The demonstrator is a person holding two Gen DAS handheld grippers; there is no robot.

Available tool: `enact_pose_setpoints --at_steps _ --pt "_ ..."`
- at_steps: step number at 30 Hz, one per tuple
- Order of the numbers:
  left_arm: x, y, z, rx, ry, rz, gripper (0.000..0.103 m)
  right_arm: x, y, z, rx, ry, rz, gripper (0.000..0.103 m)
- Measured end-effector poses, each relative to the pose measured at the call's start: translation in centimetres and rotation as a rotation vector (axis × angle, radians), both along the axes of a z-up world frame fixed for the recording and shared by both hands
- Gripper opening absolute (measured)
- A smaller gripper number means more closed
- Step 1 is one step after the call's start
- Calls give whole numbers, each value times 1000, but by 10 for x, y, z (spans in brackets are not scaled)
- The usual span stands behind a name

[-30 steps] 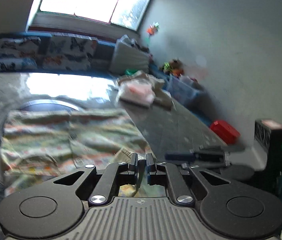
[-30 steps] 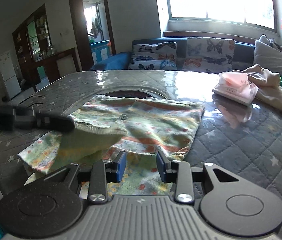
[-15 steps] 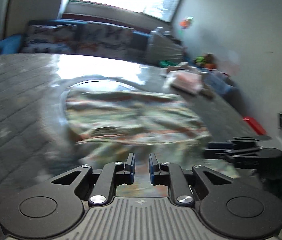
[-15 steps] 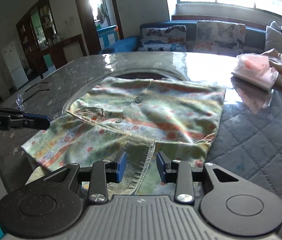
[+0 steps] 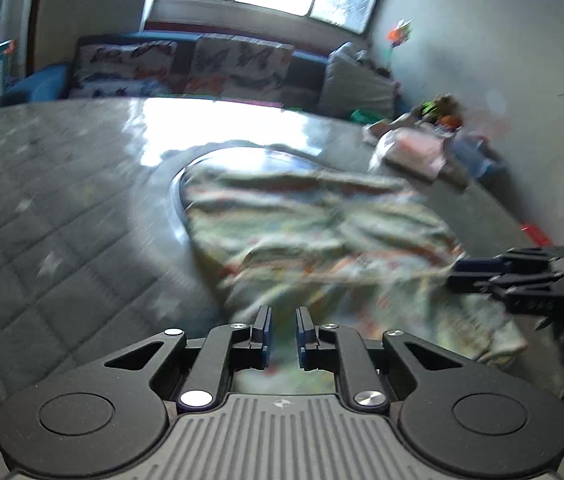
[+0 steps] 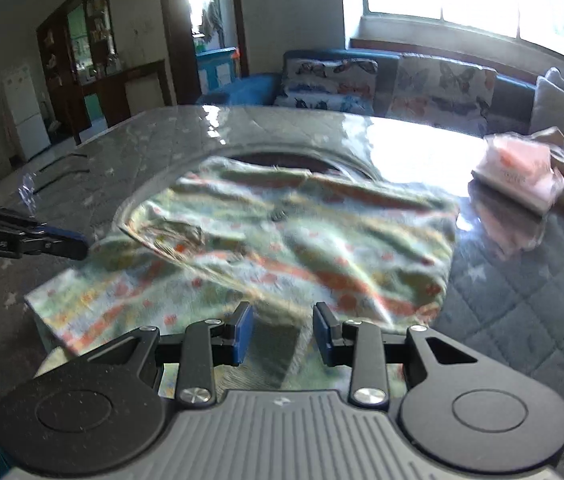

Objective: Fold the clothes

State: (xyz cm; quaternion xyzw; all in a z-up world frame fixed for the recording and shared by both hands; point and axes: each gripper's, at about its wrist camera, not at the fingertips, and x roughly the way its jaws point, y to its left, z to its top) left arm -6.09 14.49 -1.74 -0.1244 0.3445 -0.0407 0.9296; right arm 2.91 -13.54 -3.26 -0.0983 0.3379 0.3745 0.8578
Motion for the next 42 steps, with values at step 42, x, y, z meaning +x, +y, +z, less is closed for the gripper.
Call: enact_pose_setpoints --at_steps 42 --pt "-45 -72 6 -24 153 -250 43 -93 -23 5 -263 -56 328 36"
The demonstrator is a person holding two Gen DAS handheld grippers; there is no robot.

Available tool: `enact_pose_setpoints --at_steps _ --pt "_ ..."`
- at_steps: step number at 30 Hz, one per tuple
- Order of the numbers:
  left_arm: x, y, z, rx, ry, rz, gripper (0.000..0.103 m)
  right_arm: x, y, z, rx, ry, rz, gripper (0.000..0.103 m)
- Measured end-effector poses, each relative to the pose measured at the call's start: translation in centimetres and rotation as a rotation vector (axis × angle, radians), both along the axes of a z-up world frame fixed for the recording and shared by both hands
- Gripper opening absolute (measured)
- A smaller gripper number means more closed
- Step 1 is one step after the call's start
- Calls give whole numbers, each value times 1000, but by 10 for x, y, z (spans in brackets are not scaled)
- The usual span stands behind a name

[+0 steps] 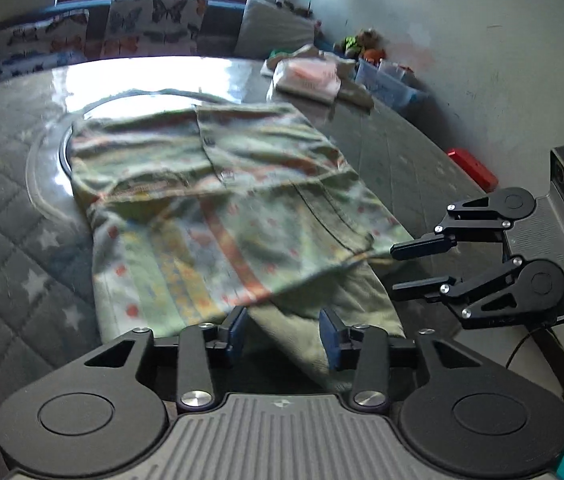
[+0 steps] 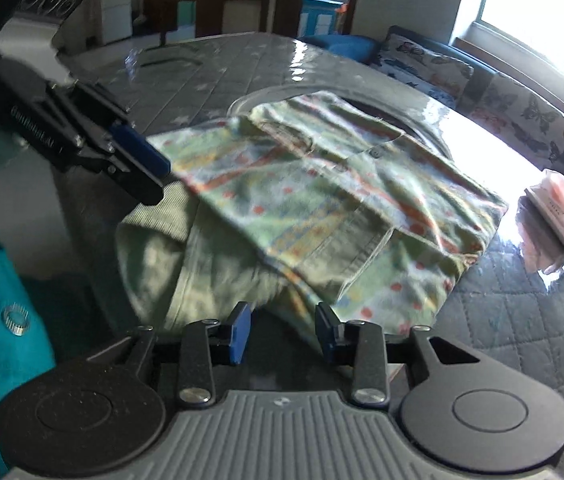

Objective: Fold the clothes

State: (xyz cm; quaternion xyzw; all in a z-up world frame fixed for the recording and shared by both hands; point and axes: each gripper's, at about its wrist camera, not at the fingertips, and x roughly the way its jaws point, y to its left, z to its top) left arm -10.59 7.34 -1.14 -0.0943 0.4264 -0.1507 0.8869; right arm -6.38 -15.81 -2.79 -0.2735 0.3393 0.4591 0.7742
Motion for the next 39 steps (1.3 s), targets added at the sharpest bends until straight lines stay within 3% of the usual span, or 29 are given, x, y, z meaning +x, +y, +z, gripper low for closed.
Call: enact_pose_setpoints --at_steps 6,7,11,23,32,39 --pt "5 -6 -16 -60 103 -8 40 -21 1 -8 -20 -50 56 36" --pt "6 -6 -19 -77 121 -9 28 -25 2 -9 -24 -86 70 37" --pt "6 -7 -22 -104 132 -10 13 -34 5 -11 -20 -153 106 37" --pt "0 -2 -11 -94 110 -109 10 -43 2 -5 0 -78 248 39" --pt "20 18 10 -200 90 -88 11 -36 0 -6 0 -185 244 53" --pt "44 33 19 -264 88 -63 11 -31 11 -13 38 -233 244 53"
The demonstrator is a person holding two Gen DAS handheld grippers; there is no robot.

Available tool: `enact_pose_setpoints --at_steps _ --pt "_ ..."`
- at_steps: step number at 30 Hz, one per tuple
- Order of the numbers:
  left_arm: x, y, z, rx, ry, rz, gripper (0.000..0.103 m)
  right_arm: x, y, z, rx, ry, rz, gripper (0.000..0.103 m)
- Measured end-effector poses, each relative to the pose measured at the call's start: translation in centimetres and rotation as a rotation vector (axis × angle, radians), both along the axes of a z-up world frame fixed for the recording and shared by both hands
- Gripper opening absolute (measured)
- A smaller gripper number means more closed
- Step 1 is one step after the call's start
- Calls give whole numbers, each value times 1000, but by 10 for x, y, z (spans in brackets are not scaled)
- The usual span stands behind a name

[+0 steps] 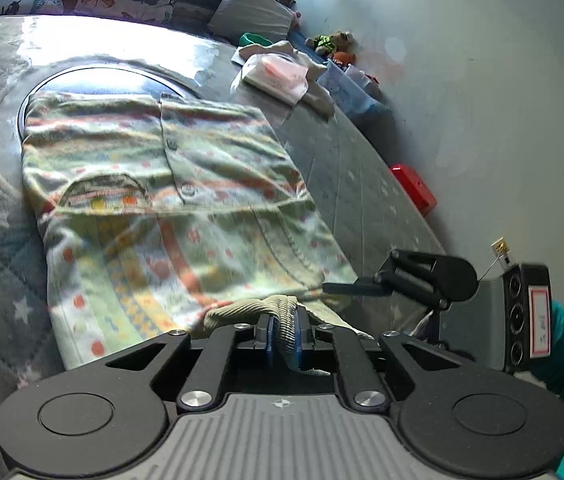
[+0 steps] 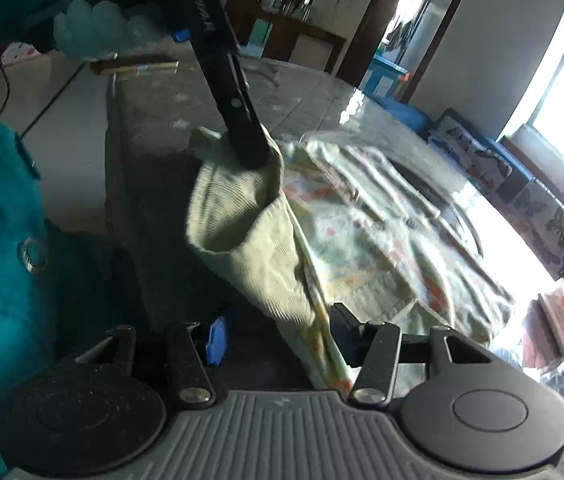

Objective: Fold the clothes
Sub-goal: 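Lift the collar with the left tool and fold it toward the hem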

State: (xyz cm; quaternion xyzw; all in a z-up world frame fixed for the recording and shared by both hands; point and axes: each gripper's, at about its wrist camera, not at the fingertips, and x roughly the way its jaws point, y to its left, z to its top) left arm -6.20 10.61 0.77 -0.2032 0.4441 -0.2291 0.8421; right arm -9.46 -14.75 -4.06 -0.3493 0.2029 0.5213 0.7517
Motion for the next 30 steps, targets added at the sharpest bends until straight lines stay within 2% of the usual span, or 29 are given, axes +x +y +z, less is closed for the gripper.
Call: enact_pose_setpoints --at_steps 3,4,6,7,8,11,12,15,19,22,30 --pt "7 2 0 3 5 -2 11 2 5 1 44 -13 -14 52" --pt "8 3 -1 3 8 -2 11 6 7 3 61 8 -22 50" --pt "7 5 -1 7 6 -1 11 18 12 5 83 65 -51 44" --pt "6 6 -1 12 2 -1 12 24 14 7 88 107 -61 36" --pt "5 8 -1 16 -2 0 13 31 16 8 97 161 -68 23" --pt "-2 11 -1 33 -22 2 16 51 18 14 127 266 -121 16" --pt "-6 12 1 48 -38 2 20 56 18 16 138 288 -129 16" --pt "-19 13 6 124 -103 14 45 69 15 21 158 353 -168 13" --pt "-37 10 8 245 -189 12 53 82 13 25 184 418 -209 11" --pt "-45 2 3 361 -245 -1 54 86 9 28 199 445 -235 10" --pt "-47 -17 -11 579 -343 -72 55 87 12 36 196 424 -263 9"
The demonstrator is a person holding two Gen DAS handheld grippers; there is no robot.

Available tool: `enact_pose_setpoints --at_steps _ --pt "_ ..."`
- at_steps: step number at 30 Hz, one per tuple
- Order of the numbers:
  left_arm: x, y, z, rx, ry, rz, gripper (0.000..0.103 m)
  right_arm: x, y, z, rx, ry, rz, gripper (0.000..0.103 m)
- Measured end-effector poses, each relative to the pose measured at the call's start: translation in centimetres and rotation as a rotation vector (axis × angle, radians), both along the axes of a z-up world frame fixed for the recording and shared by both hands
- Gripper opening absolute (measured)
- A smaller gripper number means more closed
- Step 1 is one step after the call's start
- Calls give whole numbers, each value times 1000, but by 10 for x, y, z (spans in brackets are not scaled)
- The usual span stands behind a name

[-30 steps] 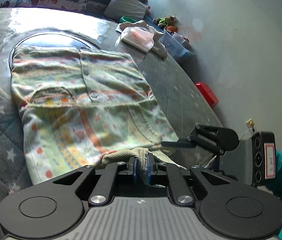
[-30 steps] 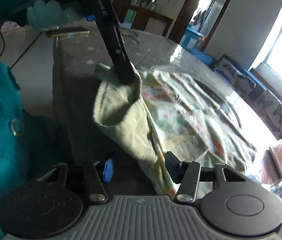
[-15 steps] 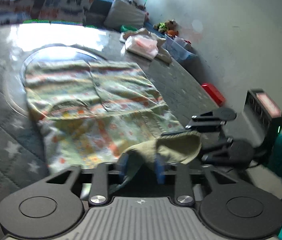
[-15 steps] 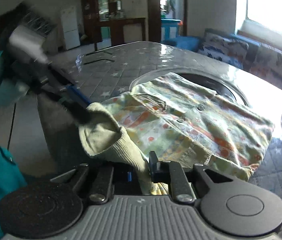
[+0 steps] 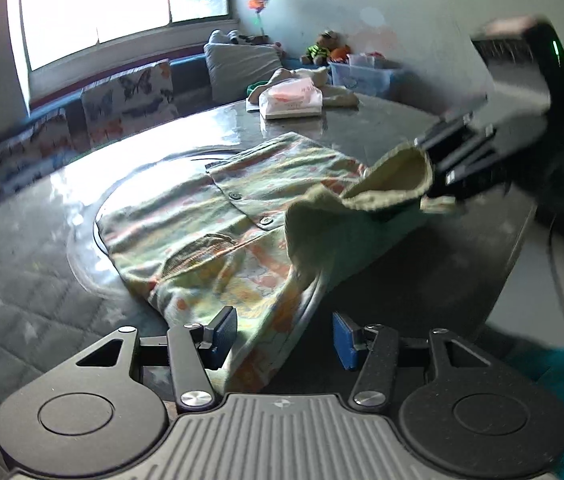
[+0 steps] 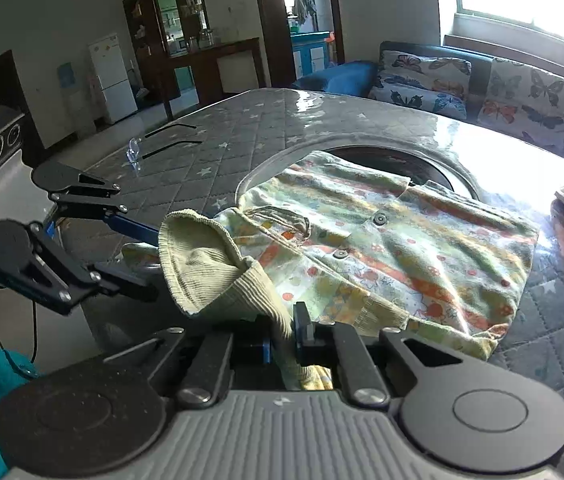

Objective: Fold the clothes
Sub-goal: 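Lift the collar with the left tool and fold it toward the hem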

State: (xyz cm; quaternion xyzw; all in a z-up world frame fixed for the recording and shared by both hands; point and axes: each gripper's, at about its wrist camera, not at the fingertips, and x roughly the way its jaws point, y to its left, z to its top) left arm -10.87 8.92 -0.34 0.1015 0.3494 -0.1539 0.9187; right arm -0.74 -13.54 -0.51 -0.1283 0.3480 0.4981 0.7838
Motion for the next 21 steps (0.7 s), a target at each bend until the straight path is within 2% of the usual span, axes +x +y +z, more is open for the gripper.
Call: enact_pose_setpoints --at_steps 5,15,21 --pt "2 -1 -5 68 -17 -24 53 4 1 1 2 0 -25 9" --pt "4 5 -7 63 -17 -39 16 2 -2 0 14 -10 -47 8" --pt "-5 4 -2 40 -33 -56 8 -12 -8 2 20 -40 -40 5"
